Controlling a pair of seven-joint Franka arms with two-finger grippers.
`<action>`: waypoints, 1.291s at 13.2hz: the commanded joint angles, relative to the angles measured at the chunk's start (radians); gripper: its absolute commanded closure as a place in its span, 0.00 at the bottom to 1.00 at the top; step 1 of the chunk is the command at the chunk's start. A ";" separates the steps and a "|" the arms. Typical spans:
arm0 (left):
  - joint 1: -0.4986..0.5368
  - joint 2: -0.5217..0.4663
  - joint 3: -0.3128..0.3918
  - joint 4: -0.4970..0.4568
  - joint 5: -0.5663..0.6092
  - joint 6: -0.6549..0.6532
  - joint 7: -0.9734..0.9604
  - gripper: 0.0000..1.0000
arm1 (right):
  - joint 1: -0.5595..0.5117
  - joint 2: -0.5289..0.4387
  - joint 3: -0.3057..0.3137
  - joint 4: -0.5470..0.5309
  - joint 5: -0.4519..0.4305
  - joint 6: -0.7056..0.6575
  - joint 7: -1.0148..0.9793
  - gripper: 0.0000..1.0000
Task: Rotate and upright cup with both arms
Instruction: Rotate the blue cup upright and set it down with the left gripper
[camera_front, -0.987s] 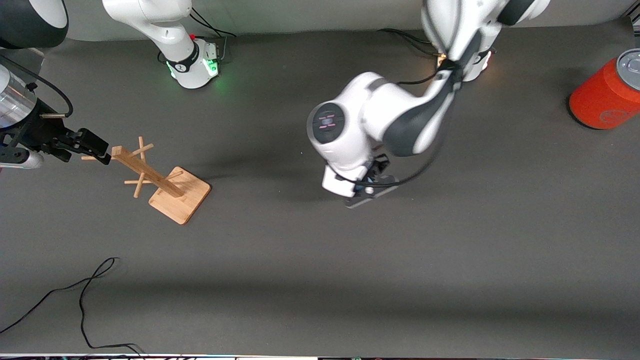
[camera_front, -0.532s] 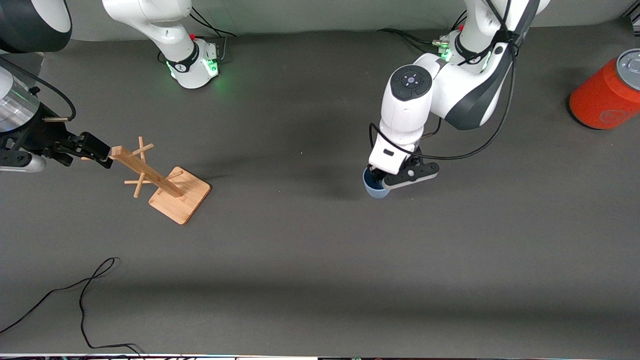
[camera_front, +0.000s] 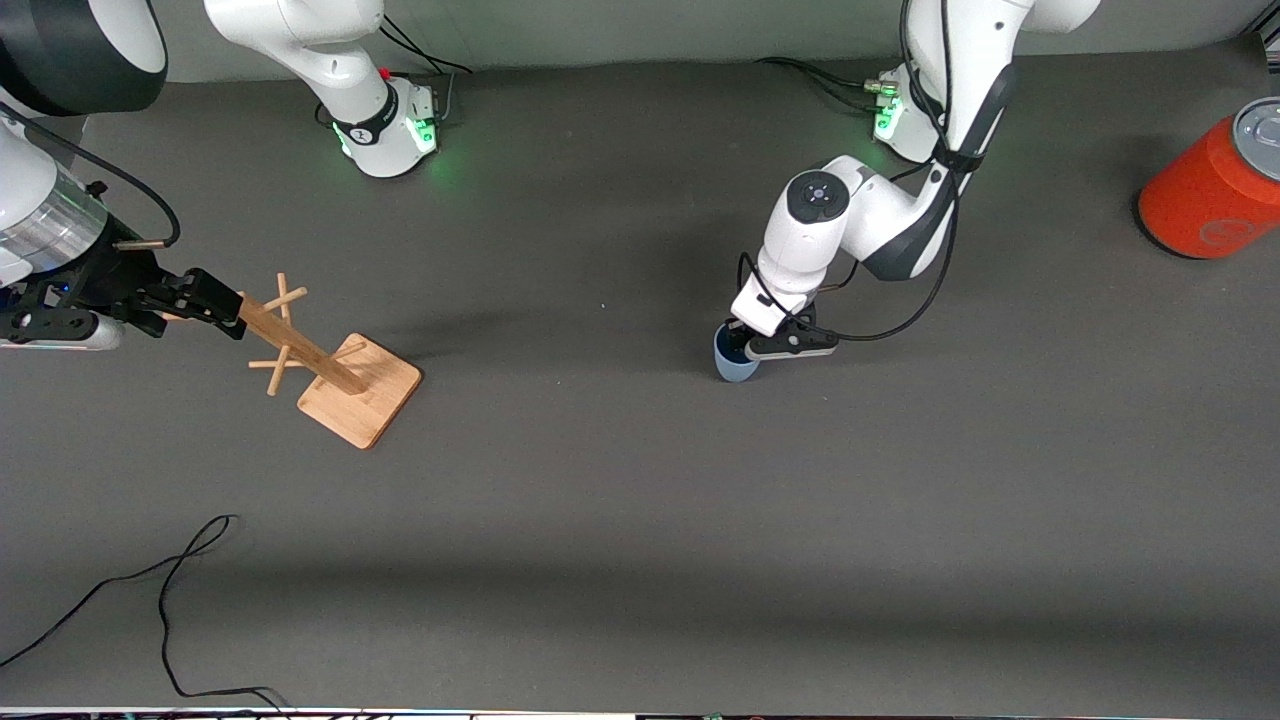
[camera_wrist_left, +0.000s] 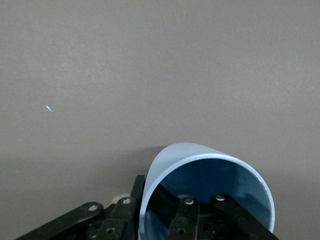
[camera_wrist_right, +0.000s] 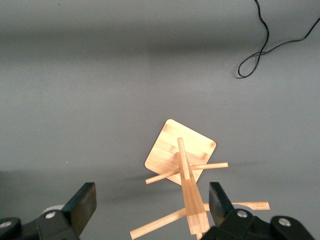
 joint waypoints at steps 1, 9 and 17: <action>-0.021 0.028 0.006 0.035 -0.002 -0.012 0.022 1.00 | 0.004 -0.014 -0.015 -0.008 -0.009 0.002 -0.017 0.00; -0.024 0.058 -0.003 0.078 -0.002 -0.069 0.031 0.00 | 0.004 -0.023 -0.015 -0.011 -0.010 0.001 -0.034 0.00; 0.001 -0.160 -0.017 0.137 -0.225 -0.411 0.207 0.00 | 0.007 -0.035 -0.029 -0.009 -0.010 -0.054 -0.040 0.00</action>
